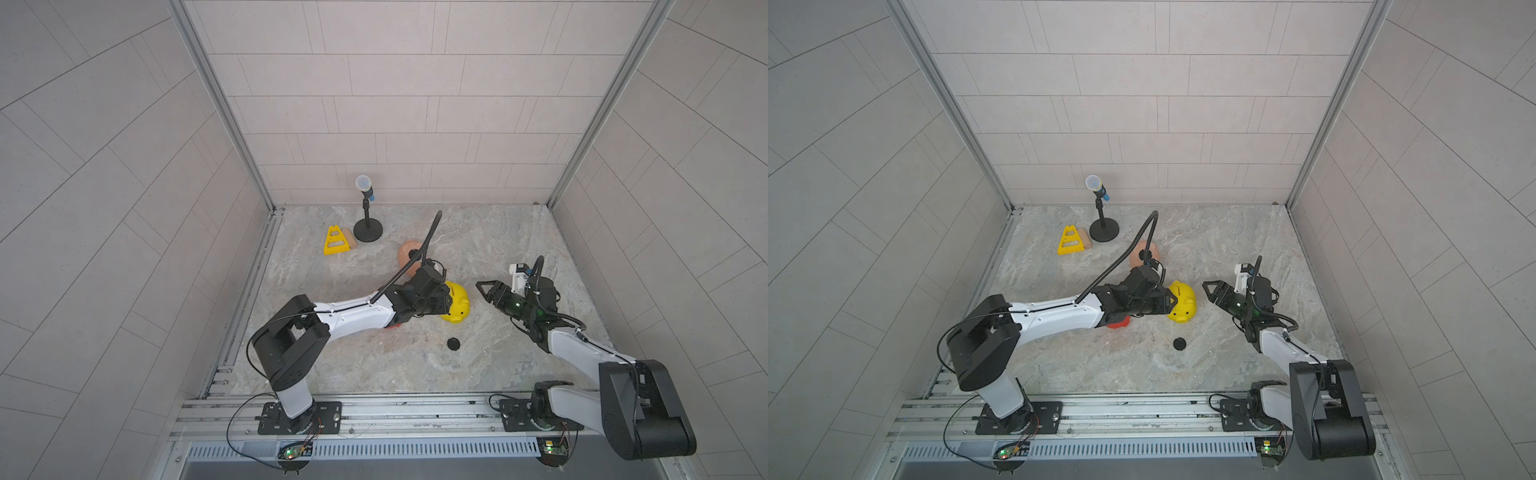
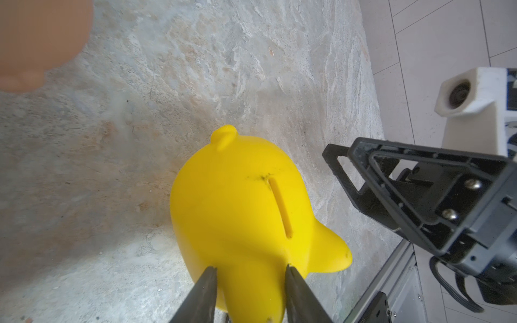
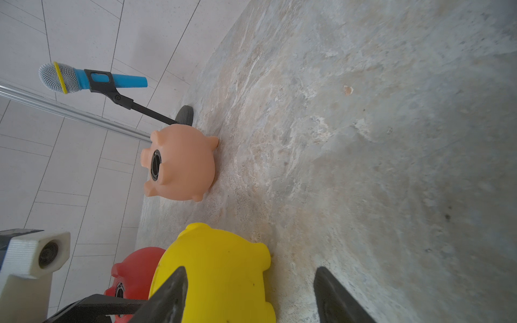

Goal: Close piggy banks
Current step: Turn over the piggy bank at the center of the board.

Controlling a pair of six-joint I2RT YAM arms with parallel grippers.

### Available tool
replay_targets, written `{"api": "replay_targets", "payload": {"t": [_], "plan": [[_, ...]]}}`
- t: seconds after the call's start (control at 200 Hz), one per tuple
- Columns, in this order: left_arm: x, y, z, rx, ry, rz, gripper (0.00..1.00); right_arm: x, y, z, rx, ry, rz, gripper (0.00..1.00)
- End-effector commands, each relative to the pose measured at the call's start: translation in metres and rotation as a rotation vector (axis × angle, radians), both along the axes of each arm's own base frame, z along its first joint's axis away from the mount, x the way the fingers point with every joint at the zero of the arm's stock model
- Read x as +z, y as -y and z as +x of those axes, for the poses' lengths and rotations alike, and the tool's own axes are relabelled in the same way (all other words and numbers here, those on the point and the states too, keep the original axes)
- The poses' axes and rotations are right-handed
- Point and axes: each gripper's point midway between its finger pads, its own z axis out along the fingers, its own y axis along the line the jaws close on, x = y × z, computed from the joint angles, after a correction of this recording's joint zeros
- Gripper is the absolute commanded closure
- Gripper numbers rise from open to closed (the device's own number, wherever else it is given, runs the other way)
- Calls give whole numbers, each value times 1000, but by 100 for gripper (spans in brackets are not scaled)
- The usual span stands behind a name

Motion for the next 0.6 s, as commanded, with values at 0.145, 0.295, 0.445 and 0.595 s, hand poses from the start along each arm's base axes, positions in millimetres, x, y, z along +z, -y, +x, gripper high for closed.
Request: {"api": "replay_targets", "payload": {"t": [0.145, 0.295, 0.445, 0.595], "plan": [[-17, -19, -3, 9, -51, 31, 57, 2, 1, 2, -3, 9, -21, 28], [-15, -23, -2, -2, -57, 10, 57, 1, -2, 2, 6, 10, -27, 28], [-16, -28, -1, -4, -59, 19, 58, 0, -5, 3, 16, 8, -30, 28], [-20, -32, 0, 1, -66, 25, 59, -2, -8, 3, 25, 3, -31, 28]]}}
